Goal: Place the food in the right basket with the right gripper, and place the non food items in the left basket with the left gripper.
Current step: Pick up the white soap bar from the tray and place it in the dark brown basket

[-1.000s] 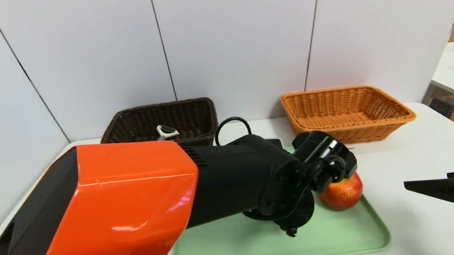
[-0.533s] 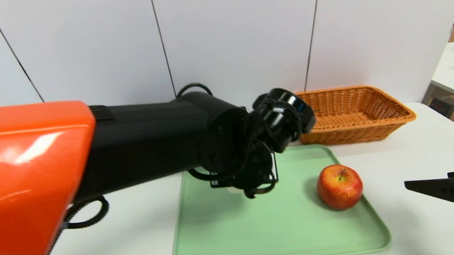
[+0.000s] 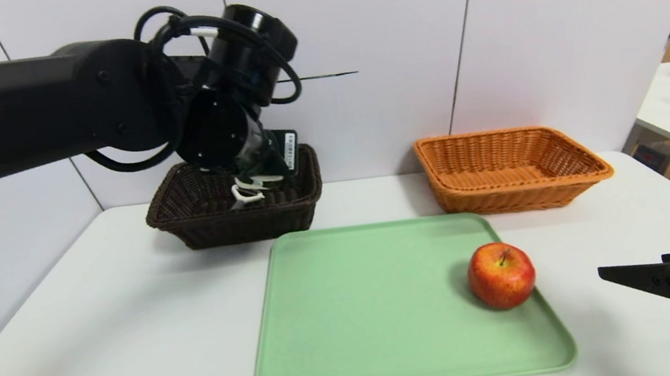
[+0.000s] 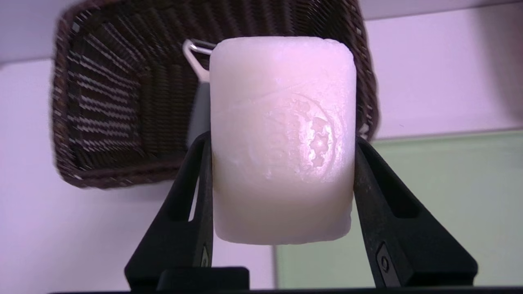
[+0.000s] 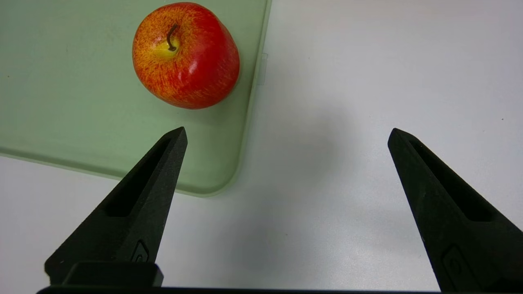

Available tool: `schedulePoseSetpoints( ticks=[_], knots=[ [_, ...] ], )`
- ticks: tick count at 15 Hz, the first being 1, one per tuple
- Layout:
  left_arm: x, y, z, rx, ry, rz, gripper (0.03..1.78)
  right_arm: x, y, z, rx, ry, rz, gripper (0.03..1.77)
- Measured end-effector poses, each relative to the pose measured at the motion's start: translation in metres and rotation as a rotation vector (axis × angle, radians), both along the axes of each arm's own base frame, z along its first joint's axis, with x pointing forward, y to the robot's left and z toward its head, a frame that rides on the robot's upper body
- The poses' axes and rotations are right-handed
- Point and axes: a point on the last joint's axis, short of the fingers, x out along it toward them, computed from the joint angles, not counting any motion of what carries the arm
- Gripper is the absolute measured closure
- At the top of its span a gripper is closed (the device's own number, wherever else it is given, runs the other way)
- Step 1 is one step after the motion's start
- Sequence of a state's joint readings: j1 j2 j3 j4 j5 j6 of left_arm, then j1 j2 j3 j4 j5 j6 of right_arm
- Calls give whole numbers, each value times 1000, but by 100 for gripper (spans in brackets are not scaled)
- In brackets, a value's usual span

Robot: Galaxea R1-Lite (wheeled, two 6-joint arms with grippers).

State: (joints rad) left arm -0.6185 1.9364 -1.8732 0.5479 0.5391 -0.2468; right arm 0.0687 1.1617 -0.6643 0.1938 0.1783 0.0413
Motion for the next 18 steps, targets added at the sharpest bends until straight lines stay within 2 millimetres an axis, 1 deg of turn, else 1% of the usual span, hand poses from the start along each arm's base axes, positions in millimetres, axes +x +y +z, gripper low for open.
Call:
schedulePoseSetpoints(
  ticks=[2,4,6,10,13,15,18],
  knots=[
    [16,22,6,45,-24,-35,84,0,0,0,0,0,0,10],
    [30,42,6,85,-20,-102,84,0,0,0,-2,-1,0,10],
    [45,58,4,143,-32,-175,84,0,0,0,-3,-4,-1,10],
    [61,75,-2,280,-53,-337,84,-2,0,1,-2,-5,-2,10],
    [73,91,-10,366,-51,-477,84,-3,0,-1,-2,0,-3,10],
    [83,99,-20,401,-37,-519,84,-3,0,-3,-3,7,-3,10],
    [104,107,-43,401,5,-503,84,-4,-1,-5,-3,14,-9,10]
  ],
)
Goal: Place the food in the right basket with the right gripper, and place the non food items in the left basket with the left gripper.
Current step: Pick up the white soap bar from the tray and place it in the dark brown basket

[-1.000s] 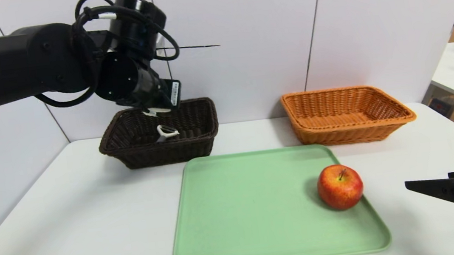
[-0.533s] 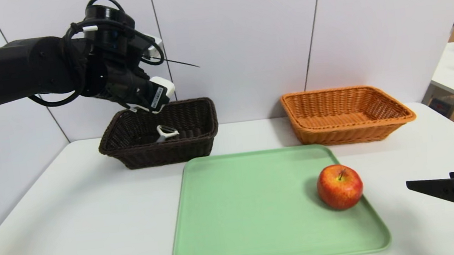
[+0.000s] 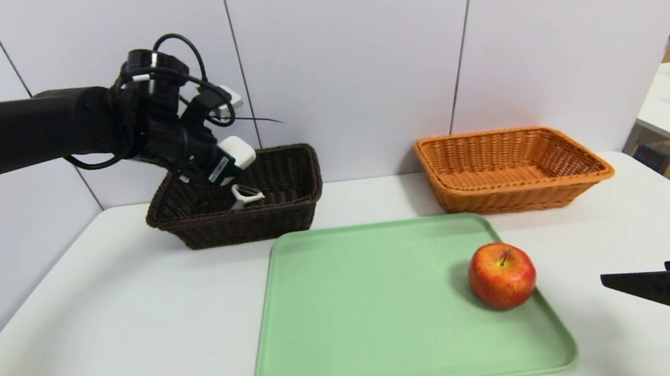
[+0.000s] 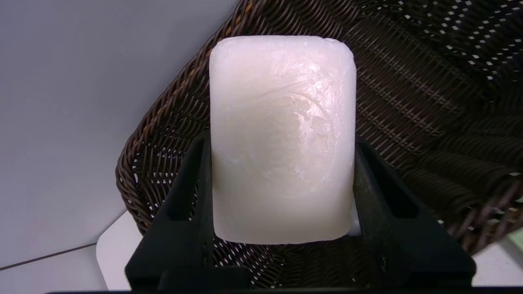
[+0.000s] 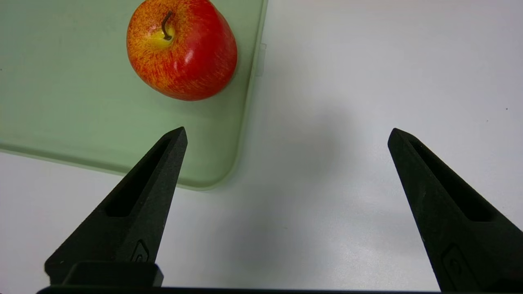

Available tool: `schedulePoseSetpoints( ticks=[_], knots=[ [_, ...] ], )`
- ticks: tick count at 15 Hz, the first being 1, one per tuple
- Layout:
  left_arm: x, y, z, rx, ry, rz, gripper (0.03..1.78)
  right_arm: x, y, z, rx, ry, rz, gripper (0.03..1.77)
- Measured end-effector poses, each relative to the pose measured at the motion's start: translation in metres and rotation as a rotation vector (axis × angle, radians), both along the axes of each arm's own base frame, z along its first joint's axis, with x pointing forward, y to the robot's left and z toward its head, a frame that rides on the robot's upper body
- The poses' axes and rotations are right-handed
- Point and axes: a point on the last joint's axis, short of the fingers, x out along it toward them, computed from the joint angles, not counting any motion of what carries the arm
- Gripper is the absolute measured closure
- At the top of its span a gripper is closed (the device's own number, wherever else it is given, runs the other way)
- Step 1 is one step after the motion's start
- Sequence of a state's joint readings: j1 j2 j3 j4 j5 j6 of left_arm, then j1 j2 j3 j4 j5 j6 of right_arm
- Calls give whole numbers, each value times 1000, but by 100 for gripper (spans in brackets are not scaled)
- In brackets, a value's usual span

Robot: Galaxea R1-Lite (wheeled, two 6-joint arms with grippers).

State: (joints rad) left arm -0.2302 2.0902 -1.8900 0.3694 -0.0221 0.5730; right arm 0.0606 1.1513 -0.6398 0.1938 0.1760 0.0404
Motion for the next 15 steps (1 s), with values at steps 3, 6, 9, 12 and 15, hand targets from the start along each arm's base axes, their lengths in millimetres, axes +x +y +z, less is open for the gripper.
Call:
schedulePoseSetpoints(
  ticks=[3,6,9,12,15],
  knots=[
    [16,6,-19,-27,37,40,84,-1,-3,-4,-1,13,-19,10],
    [20,6,-27,-38,57,48,84,-1,-4,-5,-1,15,-24,10],
    [21,7,-30,-36,65,51,84,-1,-4,-5,-1,16,-24,10],
    [21,6,-33,-36,87,53,84,-1,-4,-5,-2,16,-24,10],
    [23,6,-36,-57,99,69,84,-2,-4,-4,-1,12,-24,10]
  ],
)
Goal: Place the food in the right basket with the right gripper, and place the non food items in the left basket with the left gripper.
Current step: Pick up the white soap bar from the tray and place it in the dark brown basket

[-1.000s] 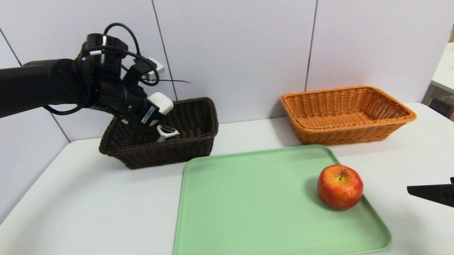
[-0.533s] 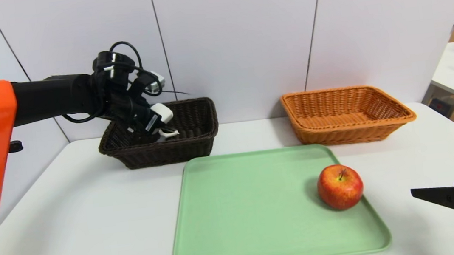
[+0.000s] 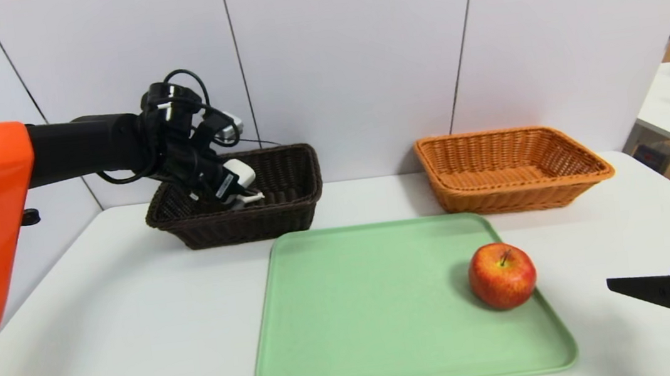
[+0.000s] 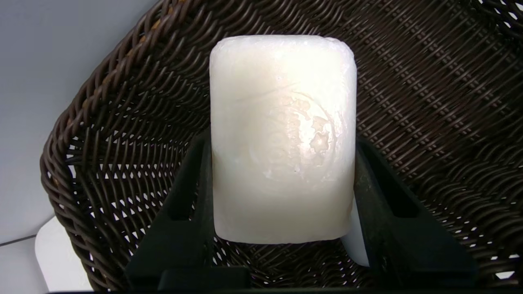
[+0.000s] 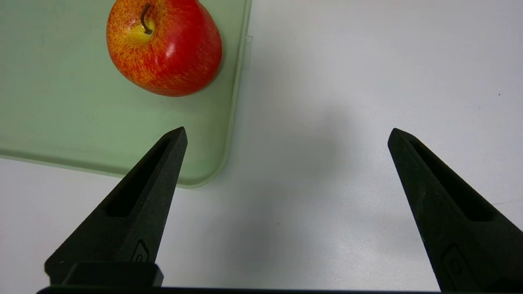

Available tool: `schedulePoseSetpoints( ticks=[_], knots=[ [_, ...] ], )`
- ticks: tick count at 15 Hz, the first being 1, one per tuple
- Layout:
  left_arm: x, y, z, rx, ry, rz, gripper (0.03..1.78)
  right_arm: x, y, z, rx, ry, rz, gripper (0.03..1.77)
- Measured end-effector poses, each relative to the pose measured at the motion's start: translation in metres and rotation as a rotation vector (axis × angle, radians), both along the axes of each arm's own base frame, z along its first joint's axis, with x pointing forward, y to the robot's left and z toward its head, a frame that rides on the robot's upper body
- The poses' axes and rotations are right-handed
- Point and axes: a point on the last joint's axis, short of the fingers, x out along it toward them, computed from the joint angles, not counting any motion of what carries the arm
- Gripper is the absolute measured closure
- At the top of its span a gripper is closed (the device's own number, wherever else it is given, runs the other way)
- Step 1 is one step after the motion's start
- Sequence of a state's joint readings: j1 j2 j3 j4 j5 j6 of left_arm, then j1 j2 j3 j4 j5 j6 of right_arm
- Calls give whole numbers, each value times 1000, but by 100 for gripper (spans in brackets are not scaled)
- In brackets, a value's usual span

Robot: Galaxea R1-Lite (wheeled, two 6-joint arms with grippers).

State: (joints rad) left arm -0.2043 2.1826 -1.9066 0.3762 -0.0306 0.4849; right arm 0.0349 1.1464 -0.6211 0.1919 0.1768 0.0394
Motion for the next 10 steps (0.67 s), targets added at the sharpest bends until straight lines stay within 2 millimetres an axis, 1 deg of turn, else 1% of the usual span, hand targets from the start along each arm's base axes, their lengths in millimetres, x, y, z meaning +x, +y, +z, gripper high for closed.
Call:
schedulePoseSetpoints(
  ticks=[4,5,8,10],
  knots=[
    [0,0,5,-21,-8,10,84,-2,0,1,0,-4,0,10],
    [-2,0,5,-23,8,8,80,-2,0,1,1,-5,0,10],
    [-4,1,7,-27,19,7,57,-2,0,1,0,-9,0,10],
    [-4,1,9,-28,14,7,47,-4,0,1,1,-13,0,10]
  ],
)
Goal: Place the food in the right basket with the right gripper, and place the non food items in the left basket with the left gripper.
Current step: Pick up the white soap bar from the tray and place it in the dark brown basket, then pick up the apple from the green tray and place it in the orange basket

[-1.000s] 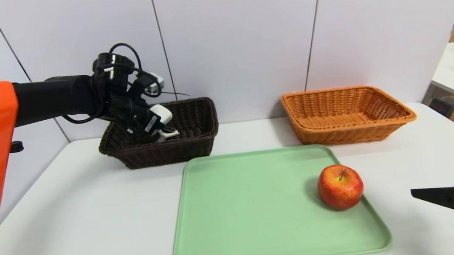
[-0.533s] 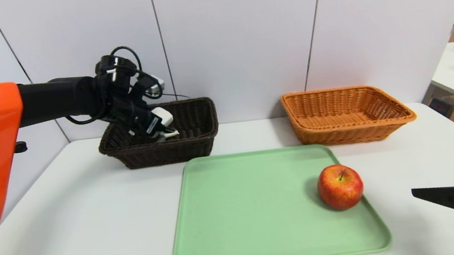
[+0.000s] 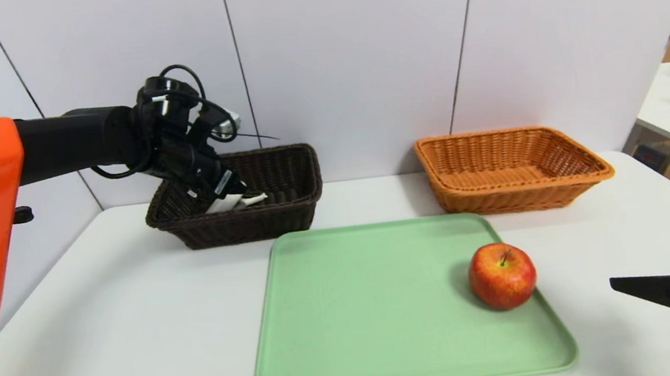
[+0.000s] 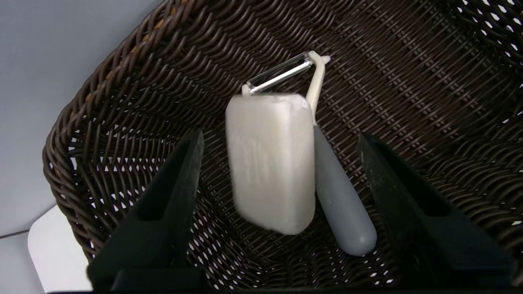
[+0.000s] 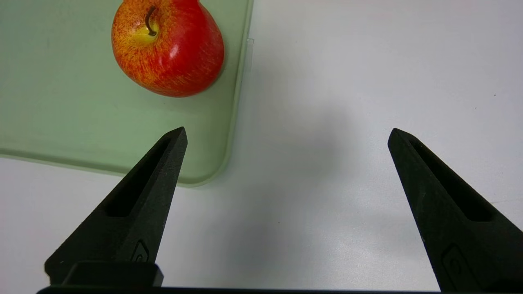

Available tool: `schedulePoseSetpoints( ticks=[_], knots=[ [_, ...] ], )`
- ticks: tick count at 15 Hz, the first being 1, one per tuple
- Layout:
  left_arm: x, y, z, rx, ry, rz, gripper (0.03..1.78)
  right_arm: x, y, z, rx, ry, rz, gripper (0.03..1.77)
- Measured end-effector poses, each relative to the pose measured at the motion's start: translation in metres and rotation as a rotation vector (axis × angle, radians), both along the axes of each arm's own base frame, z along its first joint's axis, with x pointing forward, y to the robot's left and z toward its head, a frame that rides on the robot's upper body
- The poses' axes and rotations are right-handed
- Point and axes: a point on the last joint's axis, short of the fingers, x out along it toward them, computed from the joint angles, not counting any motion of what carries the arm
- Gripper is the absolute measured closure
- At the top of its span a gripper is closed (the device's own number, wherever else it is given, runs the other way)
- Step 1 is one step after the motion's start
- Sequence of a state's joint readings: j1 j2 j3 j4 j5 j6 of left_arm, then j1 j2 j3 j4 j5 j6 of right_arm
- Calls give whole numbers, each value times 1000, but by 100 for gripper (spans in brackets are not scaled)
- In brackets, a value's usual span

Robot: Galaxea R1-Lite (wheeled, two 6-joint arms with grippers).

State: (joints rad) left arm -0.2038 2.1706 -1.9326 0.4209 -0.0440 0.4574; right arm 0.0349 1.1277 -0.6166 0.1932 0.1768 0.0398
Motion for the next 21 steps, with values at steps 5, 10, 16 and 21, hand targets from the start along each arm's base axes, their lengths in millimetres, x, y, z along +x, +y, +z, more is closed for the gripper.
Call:
schedulePoseSetpoints(
  ticks=[5,10,16,21],
  knots=[
    [-7,1,14,-49,-24,32,30,-2,0,2,2,-12,-1,10],
    [-64,-28,54,-223,-3,134,21,3,1,9,6,-78,10,10],
    [-179,-64,52,-319,131,152,15,19,11,36,5,-133,75,10],
    [-235,-55,34,-289,167,144,14,44,37,51,11,-115,191,10]
  ],
)
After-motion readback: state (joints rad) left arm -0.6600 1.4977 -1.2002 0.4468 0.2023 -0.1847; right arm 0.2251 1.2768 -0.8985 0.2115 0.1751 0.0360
